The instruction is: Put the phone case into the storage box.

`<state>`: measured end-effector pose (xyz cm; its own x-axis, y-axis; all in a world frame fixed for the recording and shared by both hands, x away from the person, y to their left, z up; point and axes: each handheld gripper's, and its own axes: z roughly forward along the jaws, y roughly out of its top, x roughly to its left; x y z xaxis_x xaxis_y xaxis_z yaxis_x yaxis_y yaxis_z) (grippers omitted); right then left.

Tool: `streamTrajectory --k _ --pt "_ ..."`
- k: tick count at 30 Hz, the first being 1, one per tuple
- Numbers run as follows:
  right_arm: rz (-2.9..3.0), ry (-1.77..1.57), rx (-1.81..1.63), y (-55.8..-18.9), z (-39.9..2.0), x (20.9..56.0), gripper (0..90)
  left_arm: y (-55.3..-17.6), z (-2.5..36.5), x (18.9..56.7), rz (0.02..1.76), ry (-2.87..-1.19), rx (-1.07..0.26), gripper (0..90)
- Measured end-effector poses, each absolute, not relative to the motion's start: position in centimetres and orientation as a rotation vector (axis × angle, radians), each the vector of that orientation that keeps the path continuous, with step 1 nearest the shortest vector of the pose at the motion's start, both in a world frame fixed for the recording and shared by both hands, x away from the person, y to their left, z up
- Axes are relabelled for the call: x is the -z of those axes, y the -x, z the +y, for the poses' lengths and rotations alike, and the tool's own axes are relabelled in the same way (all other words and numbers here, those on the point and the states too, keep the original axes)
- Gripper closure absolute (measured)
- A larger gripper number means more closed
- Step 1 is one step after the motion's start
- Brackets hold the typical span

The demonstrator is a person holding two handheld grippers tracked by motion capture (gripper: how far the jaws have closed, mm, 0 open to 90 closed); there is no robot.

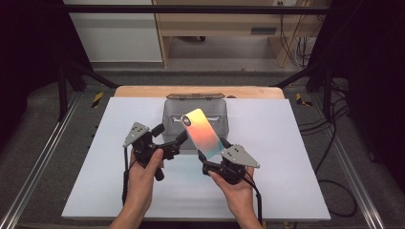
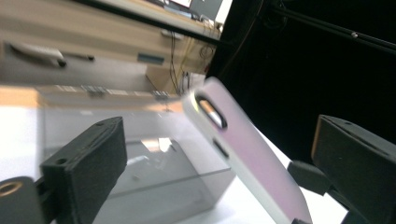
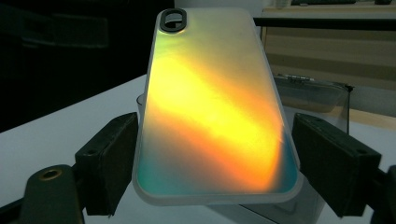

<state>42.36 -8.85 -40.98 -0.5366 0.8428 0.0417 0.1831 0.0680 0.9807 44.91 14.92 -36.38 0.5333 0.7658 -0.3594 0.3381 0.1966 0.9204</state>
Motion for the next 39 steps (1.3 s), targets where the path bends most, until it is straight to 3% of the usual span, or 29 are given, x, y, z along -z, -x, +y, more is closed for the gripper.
streamTrajectory --k 6,13,24,39 --pt "1.731 -1.005 -1.531 -42.1 -9.6 40.5 17.4 -45.0 12.8 37.3 1.047 -1.398 -0.335 19.4" --pt "1.695 -1.004 -1.525 -42.0 -9.6 40.5 17.4 -45.2 11.5 38.0 1.047 -1.365 -0.208 42.9" --pt "1.712 -1.015 -1.52 -42.0 -9.1 41.0 17.4 -45.3 11.7 38.2 1.101 -1.329 -0.178 66.7" --pt "1.736 -1.111 -1.556 -42.4 -9.1 42.3 17.4 -45.1 11.2 38.4 1.106 -1.291 -0.134 77.4"
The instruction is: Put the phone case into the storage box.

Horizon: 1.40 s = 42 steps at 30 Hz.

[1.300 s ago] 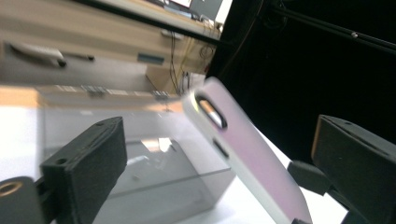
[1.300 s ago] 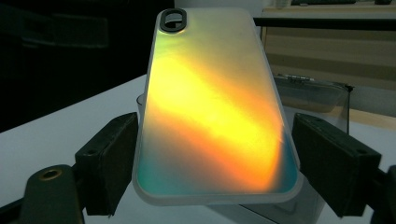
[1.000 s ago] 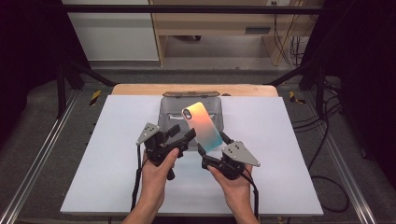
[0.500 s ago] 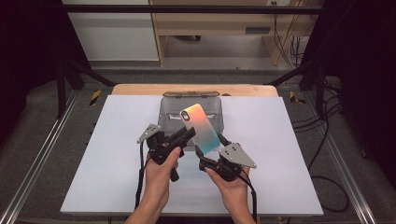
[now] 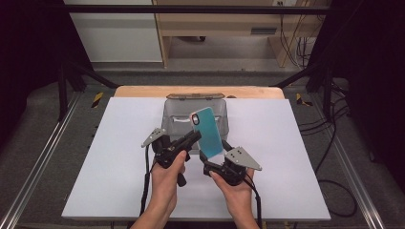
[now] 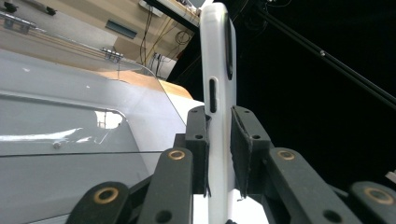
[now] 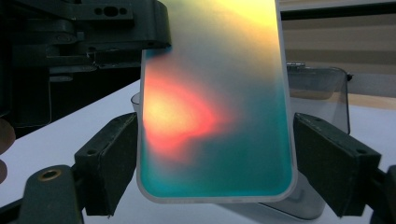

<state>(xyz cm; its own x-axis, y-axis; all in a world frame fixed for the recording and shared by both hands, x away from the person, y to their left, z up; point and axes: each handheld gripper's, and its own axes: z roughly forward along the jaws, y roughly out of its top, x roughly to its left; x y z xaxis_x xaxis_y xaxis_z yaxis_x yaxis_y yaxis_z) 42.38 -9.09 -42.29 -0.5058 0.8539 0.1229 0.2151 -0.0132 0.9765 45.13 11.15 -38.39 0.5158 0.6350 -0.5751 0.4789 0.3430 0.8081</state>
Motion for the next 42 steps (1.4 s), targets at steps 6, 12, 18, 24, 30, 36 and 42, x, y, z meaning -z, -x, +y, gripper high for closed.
streamTrajectory --k 6,12,18,24,30,36,42 --pt "1.742 -1.144 -1.592 -42.5 -9.2 42.5 17.4 -45.1 11.0 38.4 1.097 -1.295 -0.133 78.4" --pt "1.743 -1.176 -1.628 -42.6 -9.2 42.8 17.3 -45.0 11.0 38.4 1.088 -1.307 -0.146 79.0" --pt "1.738 -1.187 -1.659 -42.7 -9.3 43.0 17.2 -45.0 11.0 38.4 1.059 -1.321 -0.164 79.5" --pt "1.732 -1.193 -1.711 -42.8 -9.4 43.2 17.0 -45.0 11.2 38.3 1.046 -1.323 -0.154 80.5" --pt "1.737 -1.169 -1.735 -43.0 -9.4 43.5 16.9 -45.1 11.3 38.3 1.036 -1.337 -0.159 81.2" --pt "1.754 -1.153 -1.727 -43.0 -9.2 43.6 13.3 -45.1 11.4 38.2 1.033 -1.342 -0.173 81.2" --pt "1.775 -1.101 -1.67 -42.6 -9.2 43.5 6.4 -45.4 12.0 38.1 1.045 -1.349 -0.186 81.2"
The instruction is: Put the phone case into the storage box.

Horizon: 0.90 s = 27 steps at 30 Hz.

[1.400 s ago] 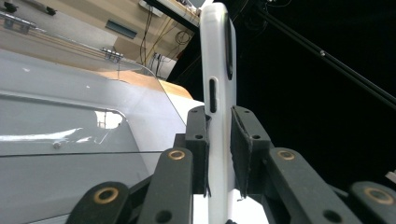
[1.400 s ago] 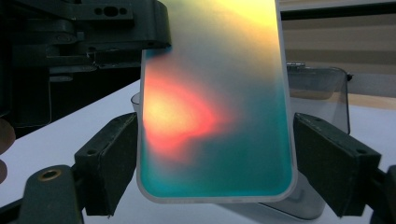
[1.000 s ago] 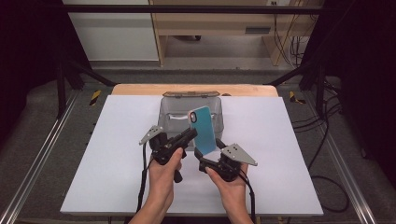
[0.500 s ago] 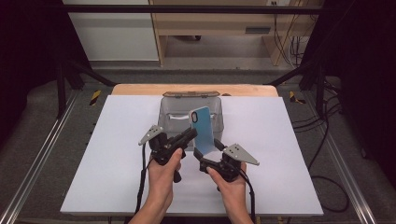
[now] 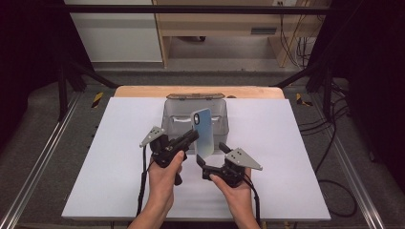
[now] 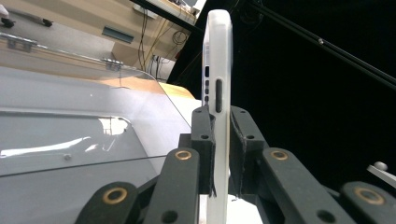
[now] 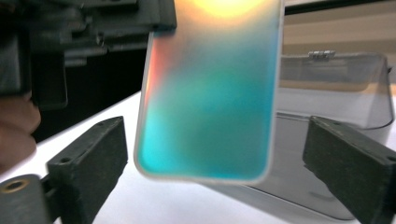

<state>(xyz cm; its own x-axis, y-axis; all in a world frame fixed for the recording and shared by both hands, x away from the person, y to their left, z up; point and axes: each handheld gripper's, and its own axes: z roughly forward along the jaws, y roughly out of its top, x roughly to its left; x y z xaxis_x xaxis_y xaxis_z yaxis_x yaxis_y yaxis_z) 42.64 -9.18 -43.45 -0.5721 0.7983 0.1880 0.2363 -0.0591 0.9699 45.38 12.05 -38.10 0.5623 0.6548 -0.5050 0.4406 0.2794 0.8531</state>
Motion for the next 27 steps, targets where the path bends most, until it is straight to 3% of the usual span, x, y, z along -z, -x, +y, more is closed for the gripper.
streamTrajectory --k 13,20,27 --pt "1.835 -0.954 -1.417 -43.5 -11.9 41.9 7.0 -46.3 14.4 37.2 1.093 -1.374 -0.225 81.1" --pt "1.828 -0.946 -1.287 -44.5 -16.2 42.1 7.4 -47.1 15.1 36.1 1.109 -1.428 -0.257 81.2" --pt "1.786 -0.996 -1.295 -42.8 -20.1 42.5 7.4 -47.7 15.3 35.1 1.132 -1.471 -0.265 81.1"
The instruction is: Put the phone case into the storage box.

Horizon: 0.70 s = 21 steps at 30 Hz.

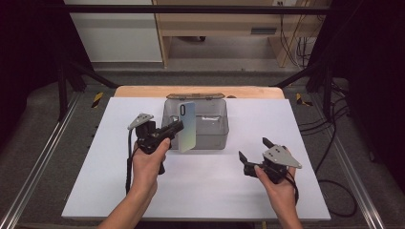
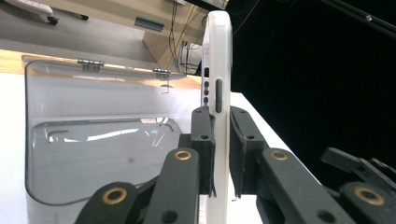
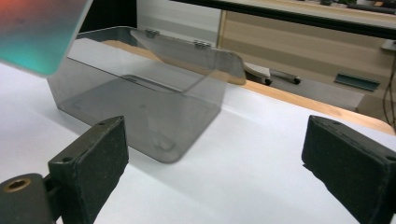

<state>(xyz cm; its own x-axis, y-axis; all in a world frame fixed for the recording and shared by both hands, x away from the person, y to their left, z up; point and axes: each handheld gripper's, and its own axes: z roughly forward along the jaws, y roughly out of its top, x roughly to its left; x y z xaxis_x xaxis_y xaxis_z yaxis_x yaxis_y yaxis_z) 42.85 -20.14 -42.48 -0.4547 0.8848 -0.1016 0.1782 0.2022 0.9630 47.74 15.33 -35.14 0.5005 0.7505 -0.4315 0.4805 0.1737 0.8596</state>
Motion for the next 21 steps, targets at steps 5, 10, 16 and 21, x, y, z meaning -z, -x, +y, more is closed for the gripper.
streamTrajectory --k 5,10,16,21 --pt "1.776 -0.995 -1.263 -41.1 -22.2 42.7 6.4 -48.5 15.5 34.3 1.143 -1.482 -0.269 81.1" --pt "1.686 -1.015 -1.28 -40.3 -23.8 44.2 5.6 -49.0 15.4 33.8 1.16 -1.493 -0.279 81.1" --pt "1.642 -1.031 -1.29 -40.0 -24.7 44.5 4.9 -49.5 15.5 32.9 1.19 -1.507 -0.304 81.1" --pt "1.615 -1.03 -1.29 -39.8 -25.1 44.4 4.9 -49.9 15.3 32.4 1.212 -1.506 -0.295 81.1"
